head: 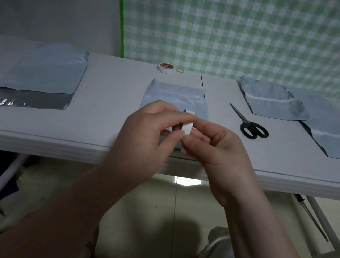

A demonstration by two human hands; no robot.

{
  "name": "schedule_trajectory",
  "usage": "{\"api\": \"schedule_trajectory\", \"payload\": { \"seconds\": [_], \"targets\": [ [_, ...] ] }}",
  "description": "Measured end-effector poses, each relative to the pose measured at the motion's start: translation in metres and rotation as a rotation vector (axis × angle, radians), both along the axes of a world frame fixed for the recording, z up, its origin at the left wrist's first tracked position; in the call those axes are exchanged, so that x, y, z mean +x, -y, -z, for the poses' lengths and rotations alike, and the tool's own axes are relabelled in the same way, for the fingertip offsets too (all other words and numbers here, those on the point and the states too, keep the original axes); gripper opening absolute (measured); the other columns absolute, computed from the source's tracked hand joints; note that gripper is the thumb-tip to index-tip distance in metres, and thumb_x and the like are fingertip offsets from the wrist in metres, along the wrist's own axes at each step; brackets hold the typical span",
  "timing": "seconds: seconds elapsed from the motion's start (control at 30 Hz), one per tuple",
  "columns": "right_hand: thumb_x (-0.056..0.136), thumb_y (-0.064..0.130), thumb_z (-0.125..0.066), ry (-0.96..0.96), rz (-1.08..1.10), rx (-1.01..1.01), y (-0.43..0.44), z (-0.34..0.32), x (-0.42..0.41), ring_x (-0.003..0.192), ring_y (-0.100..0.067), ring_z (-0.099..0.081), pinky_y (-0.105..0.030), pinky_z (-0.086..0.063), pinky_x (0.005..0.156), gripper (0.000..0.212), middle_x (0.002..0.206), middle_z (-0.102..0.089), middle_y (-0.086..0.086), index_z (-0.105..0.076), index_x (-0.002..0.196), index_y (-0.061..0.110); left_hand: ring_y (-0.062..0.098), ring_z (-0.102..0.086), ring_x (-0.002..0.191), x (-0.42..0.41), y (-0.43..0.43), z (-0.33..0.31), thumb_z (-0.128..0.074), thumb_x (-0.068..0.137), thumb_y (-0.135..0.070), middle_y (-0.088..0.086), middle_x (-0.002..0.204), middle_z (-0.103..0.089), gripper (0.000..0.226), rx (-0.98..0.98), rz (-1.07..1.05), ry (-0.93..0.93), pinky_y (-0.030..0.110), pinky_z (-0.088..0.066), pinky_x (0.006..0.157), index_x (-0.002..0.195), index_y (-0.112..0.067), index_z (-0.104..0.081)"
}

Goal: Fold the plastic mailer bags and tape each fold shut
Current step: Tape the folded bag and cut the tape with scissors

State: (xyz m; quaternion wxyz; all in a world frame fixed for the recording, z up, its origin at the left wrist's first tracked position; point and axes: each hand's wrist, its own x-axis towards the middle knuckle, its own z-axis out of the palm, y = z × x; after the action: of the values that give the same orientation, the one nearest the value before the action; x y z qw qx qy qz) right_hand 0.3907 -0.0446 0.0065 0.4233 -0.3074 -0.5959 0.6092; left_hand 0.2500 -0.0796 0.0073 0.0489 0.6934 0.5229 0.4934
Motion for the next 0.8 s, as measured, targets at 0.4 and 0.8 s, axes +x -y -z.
{"api": "schedule_trajectory", "payload": {
  "seconds": [0.4,0.8],
  "targets": [
    [0.081,-0.003,-0.067,0.139,0.179,0.081,0.003,-0.006,0.0,0.071,-0.008,-0.049,-0.013,-0.043,0.072,0.018,0.071,-0.054,-0.022,-0.069,0.088,0.014,0.01,-0.061,0.08,-0.001,-0.004,0.009,-0.066,0.082,-0.005,0.002,0.088,-0.065,0.012,0.194,-0.057,-0.06,0.027,-0.051,0.071,0.091,-0.008,-0.074],
    [0.085,0.015,-0.067,0.273,0.161,0.262,-0.002,-0.006,0.008,0.077,-0.007,-0.064,-0.015,-0.049,0.075,0.02,0.079,-0.071,0.001,-0.072,0.104,0.012,0.002,-0.051,0.078,-0.001,-0.011,-0.002,-0.053,0.086,-0.017,-0.013,0.081,-0.051,0.007,-0.047,0.021,-0.022,0.007,-0.037,0.068,0.082,-0.019,-0.058]
  ]
}}
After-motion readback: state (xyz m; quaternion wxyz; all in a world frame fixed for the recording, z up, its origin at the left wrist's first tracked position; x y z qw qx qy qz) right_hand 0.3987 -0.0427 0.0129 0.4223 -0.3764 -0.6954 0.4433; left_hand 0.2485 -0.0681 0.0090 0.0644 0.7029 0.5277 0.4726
